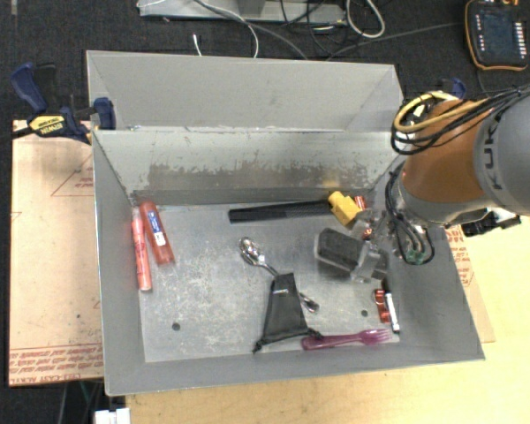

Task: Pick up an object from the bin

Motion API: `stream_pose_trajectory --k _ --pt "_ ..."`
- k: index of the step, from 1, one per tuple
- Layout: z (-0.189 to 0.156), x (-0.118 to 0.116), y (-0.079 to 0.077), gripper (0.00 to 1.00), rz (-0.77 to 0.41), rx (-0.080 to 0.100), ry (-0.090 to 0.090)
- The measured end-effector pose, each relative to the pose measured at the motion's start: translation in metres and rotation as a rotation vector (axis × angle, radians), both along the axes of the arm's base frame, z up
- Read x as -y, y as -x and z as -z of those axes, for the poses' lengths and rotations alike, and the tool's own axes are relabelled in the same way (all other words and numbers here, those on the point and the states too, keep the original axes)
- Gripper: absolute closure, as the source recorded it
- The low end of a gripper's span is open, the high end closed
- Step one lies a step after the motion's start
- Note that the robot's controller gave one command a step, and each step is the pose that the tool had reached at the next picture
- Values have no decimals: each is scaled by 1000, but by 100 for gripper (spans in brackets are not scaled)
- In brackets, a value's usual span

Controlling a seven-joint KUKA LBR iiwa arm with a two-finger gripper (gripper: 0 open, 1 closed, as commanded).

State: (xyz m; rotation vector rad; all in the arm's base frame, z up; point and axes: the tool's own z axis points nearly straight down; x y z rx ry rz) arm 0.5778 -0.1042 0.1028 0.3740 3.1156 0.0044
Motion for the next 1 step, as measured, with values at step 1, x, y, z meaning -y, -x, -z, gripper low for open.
stream_pose_trajectory --k 1 --pt "-49 0 1 100 -1 -4 -1"
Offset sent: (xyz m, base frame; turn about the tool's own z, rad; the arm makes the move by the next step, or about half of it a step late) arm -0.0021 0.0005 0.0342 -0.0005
